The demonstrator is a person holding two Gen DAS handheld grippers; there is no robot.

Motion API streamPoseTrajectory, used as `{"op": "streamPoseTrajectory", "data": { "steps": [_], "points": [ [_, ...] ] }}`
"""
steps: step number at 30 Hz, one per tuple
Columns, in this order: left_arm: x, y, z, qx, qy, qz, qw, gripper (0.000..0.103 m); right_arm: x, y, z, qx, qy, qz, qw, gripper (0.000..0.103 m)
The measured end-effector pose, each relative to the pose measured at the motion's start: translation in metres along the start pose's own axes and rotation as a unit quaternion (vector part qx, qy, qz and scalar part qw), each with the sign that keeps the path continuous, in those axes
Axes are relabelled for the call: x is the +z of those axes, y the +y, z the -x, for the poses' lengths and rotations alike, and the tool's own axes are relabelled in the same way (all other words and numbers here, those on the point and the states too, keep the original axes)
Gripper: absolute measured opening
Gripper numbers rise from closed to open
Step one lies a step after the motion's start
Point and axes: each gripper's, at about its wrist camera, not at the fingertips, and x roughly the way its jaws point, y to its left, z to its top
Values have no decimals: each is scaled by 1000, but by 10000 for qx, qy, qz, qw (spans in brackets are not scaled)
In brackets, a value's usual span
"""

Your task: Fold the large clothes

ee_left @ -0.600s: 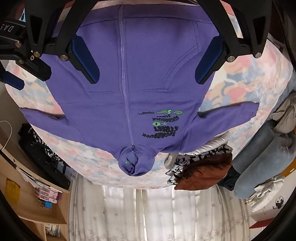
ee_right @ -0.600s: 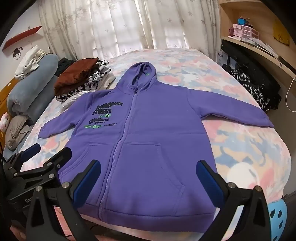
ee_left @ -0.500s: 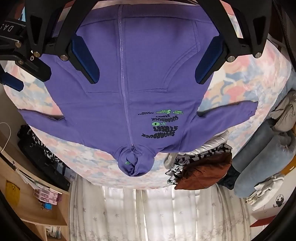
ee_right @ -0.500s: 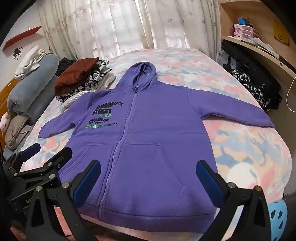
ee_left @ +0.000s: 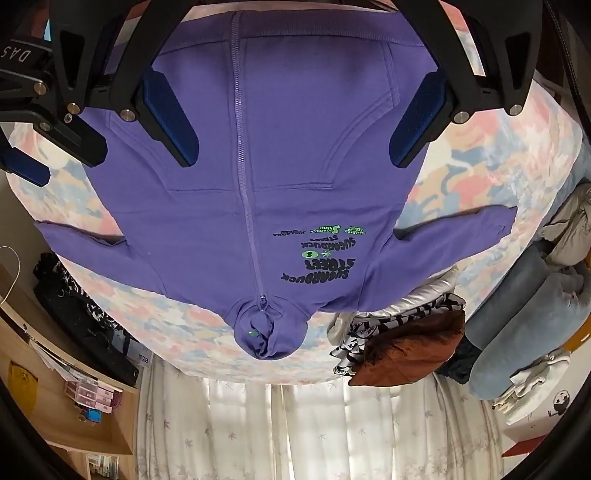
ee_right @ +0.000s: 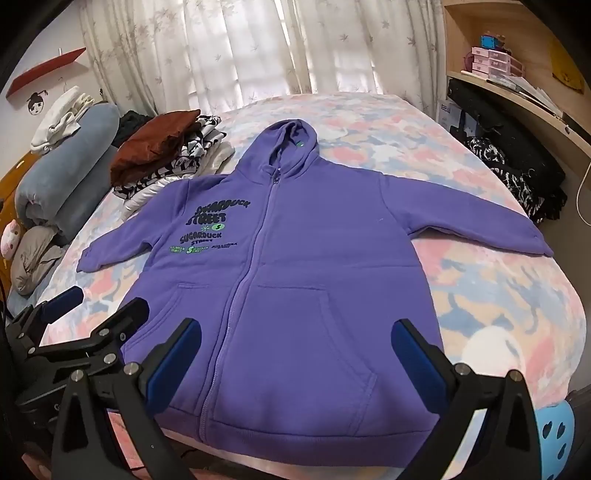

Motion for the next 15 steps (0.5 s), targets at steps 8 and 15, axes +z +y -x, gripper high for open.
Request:
{"op": "streamPoseTrajectory", "data": {
  "steps": [8, 15],
  "points": [
    [3, -1, 1, -19, 15, 80, 10000, 102, 0, 6, -3, -26, -6, 51, 10000, 103],
    [1, 3, 1, -23, 32, 91, 10000, 102, -2, 7, -2, -12, -8, 63, 10000, 103]
  ]
}}
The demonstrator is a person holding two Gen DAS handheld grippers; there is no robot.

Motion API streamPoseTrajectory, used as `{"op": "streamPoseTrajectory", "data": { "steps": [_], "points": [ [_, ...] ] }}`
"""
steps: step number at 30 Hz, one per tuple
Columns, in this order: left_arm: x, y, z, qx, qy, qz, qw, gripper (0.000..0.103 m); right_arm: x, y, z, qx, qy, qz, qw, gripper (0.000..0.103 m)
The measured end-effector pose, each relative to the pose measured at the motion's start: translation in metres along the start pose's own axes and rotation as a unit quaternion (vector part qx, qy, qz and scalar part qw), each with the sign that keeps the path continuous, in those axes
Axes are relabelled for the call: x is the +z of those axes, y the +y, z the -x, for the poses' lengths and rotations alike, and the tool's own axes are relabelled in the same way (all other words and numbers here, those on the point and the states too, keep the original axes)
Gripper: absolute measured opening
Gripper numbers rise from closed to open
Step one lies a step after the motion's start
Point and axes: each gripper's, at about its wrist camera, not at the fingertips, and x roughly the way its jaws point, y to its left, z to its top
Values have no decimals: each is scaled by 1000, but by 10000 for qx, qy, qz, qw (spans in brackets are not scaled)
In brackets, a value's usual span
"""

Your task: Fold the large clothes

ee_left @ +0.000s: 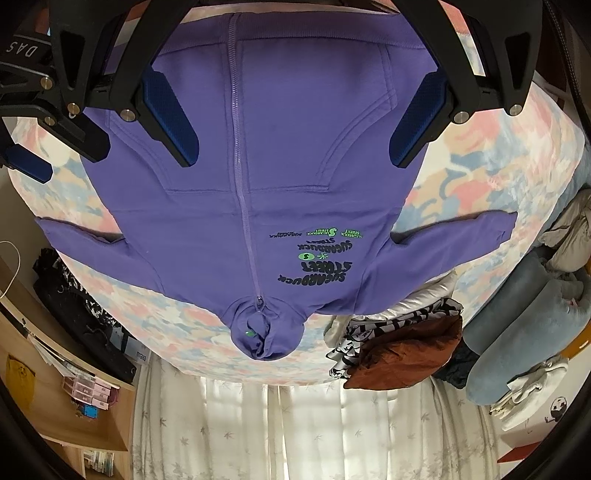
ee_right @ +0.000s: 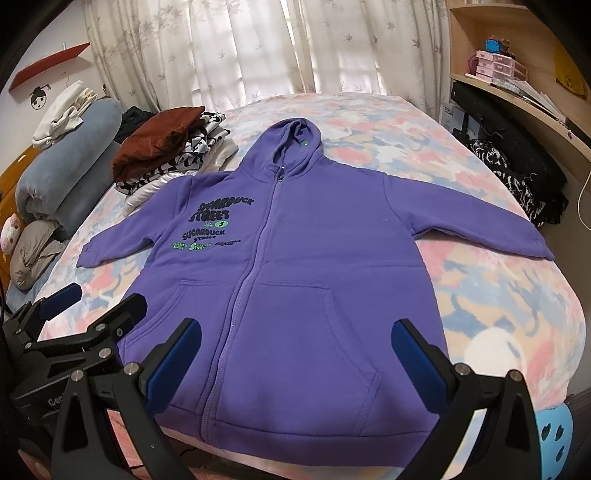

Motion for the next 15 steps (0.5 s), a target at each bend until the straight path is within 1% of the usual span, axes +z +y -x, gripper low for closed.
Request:
{"op": "streamPoseTrajectory", "data": {
  "steps": [15],
  "points": [
    [1, 1, 0, 0, -1, 7, 10000, 102, 1, 0, 0, 11, 5, -1, 10000, 103]
  ]
}}
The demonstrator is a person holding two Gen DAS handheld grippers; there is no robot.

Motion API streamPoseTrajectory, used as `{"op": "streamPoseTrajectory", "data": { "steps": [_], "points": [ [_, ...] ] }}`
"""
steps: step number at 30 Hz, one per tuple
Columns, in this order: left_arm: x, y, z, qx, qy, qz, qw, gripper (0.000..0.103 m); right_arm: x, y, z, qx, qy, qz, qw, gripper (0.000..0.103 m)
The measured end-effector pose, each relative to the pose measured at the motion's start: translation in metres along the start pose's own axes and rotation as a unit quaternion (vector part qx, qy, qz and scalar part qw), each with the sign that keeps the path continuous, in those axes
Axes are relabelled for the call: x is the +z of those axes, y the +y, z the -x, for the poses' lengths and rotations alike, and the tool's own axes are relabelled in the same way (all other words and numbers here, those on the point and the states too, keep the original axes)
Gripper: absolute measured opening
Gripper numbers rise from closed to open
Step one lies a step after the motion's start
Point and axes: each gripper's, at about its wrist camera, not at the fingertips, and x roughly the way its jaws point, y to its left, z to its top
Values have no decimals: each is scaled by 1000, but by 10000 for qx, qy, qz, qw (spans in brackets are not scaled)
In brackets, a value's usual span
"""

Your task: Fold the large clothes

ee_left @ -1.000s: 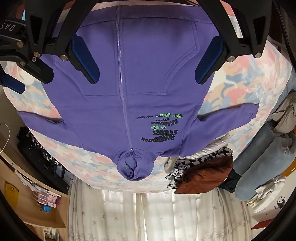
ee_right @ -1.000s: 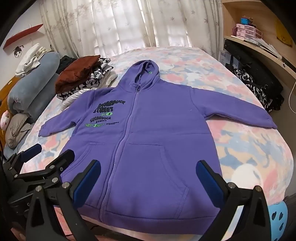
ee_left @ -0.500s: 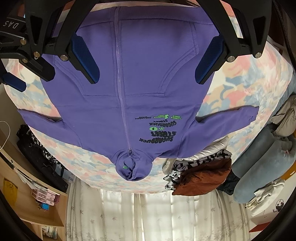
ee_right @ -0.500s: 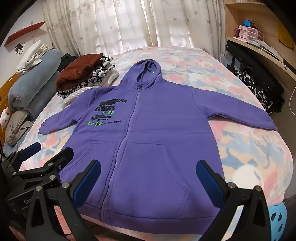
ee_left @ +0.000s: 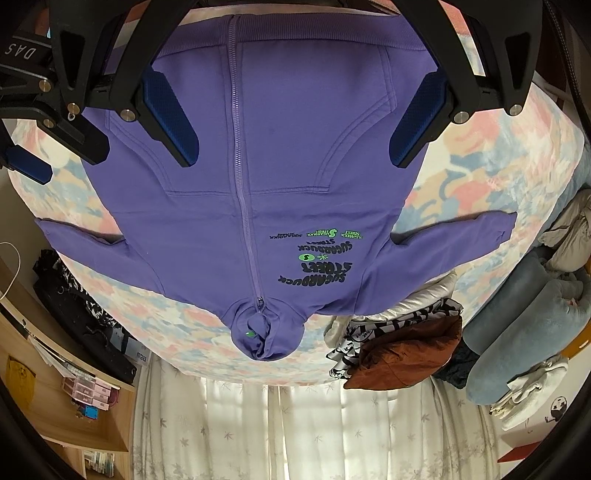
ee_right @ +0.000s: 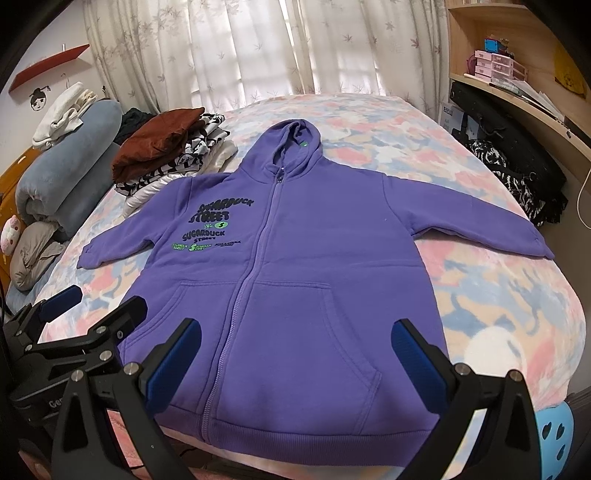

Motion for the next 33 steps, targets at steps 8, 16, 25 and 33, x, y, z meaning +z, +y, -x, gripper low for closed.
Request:
{"op": "streamPoseTrajectory", "data": {
  "steps": [8, 16, 25, 33],
  "points": [
    [-2, 1, 0, 3, 36, 5, 10000, 102, -1, 1, 0, 5, 10, -12, 10000, 103],
    [-5, -1, 0, 9, 47, -2, 10000, 102, -2, 1, 0, 11, 11, -22, 10000, 103],
    [-6, -3, -2, -16, 85, -7, 10000, 102, -2, 0, -1, 6, 17, -31, 10000, 103],
    [-5, -4, -4, -29, 132, -8, 9999, 102, -4, 1, -3, 42, 57, -70, 10000, 103]
  ]
}}
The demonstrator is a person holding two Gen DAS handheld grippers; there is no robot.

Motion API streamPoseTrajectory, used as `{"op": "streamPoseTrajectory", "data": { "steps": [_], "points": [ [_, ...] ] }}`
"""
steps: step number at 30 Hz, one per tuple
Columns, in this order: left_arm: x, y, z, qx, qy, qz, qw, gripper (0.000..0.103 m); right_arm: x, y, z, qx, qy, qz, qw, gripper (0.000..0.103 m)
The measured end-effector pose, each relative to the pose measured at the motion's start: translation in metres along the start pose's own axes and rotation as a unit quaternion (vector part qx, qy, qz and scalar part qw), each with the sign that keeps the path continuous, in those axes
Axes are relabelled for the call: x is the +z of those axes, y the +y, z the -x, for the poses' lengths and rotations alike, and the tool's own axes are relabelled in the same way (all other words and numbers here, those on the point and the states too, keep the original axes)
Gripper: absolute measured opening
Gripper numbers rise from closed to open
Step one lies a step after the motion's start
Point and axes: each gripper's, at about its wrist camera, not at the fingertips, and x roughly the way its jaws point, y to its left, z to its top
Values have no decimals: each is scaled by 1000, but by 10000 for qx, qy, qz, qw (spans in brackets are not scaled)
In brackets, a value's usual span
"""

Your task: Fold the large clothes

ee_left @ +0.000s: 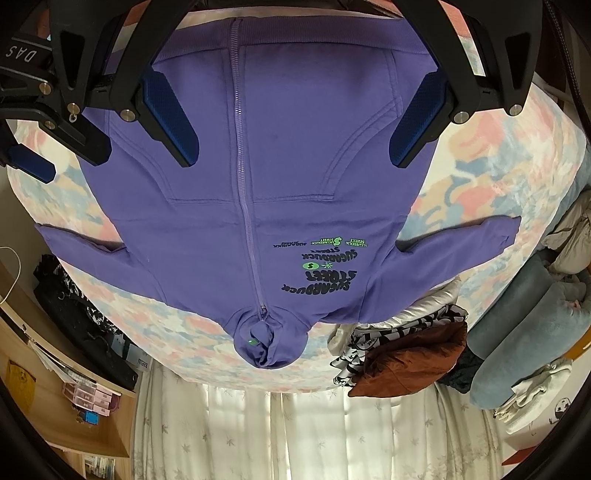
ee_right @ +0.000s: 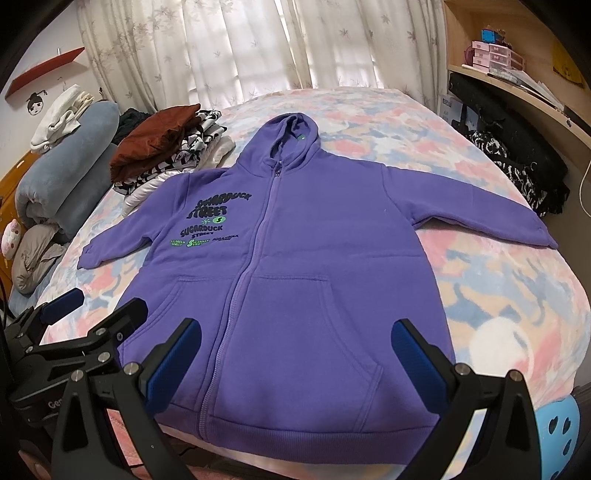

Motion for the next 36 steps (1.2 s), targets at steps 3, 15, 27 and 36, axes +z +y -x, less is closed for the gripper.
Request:
{"op": "streamPoseTrajectory", "data": {
  "steps": [3, 15, 27, 36],
  "points": [
    [0, 0, 0, -19, -3, 0, 10000, 102, 0, 0, 0, 14, -1, -8, 10000, 103],
    [6, -5, -6, -70, 21, -11, 10000, 102, 1, -7, -1, 197, -3, -54, 9998, 103],
    [28, -11, -13, -277, 166, 85, 9994, 102, 23, -22, 6, 388, -144, 8, 9991, 103],
    [69, -36, -6, -495, -245, -312, 9980, 102, 55, -54, 17, 592, -486, -95, 9970, 103]
  ]
}}
